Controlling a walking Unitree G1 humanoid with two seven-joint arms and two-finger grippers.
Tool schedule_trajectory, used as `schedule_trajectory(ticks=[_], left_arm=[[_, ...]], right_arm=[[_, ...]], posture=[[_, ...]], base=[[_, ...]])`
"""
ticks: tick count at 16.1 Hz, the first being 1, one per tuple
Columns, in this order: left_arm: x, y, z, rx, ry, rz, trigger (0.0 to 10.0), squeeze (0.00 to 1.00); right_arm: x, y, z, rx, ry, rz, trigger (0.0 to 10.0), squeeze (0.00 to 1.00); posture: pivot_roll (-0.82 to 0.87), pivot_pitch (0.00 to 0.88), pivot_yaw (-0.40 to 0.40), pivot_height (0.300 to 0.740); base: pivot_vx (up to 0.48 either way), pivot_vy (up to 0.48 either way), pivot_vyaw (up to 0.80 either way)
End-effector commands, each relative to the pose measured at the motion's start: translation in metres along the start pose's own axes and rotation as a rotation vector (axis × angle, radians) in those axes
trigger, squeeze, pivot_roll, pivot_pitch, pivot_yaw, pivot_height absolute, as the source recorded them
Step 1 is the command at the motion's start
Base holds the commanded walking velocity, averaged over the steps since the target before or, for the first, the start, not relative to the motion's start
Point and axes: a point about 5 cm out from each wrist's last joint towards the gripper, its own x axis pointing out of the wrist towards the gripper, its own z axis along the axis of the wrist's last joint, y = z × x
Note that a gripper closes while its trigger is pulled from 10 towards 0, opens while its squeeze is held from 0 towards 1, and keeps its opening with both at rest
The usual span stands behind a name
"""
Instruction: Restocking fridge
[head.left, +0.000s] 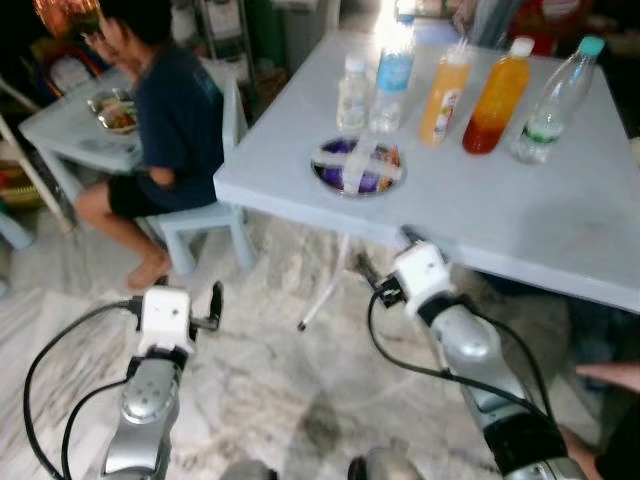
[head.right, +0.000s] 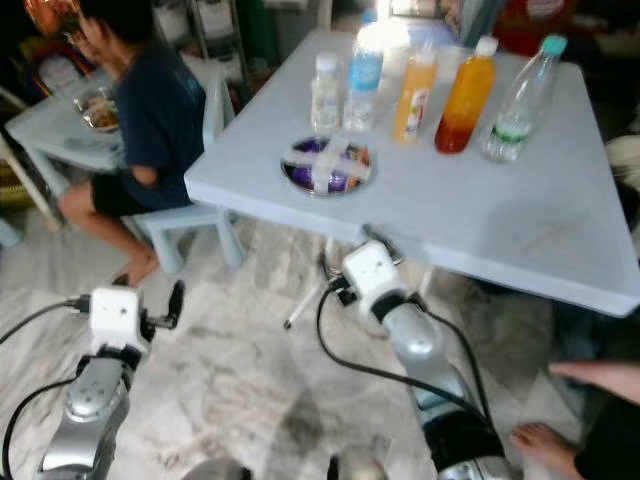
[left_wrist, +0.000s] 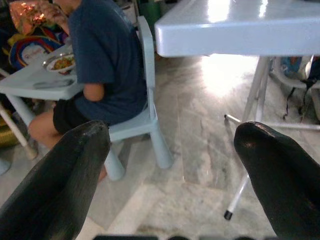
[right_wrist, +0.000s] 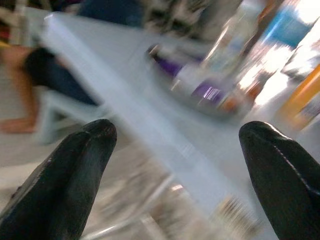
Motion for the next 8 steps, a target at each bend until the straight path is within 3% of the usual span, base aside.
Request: schedule_trajectory(ticks=[1, 2, 8], left_arm=[[-0.0015, 0.0095, 0.0006, 0.028, -0.003, 0.026, 10.0, 0.0], [-0.0014, 0.0094, 0.0006, 0.027, -0.003, 0.025, 10.0, 0.0], [-0.0014, 0.0004, 0.0031, 0.046, -0.016, -0.022, 10.0, 0.0]], right_arm=[[0.0088, -0.0033, 0.0216, -0.05, -0.102, -0.035, 10.0, 0.0], [0.0091, -0.004, 0.0225, -0.05, -0.107, -0.038, 10.0, 0.0], [0.0101, -0.0065, 0.0252, -0.11, -0.136, -0.063, 10.0, 0.0]], posture=[[0.01, 0.082, -0.006, 0.74], [0.01, 0.082, -0.006, 0.74], [0.01, 0.079, -0.008, 0.74]], base=[[0.311, 0.364, 0.0], [0.311, 0.364, 0.0], [0.454, 0.0, 0.0]])
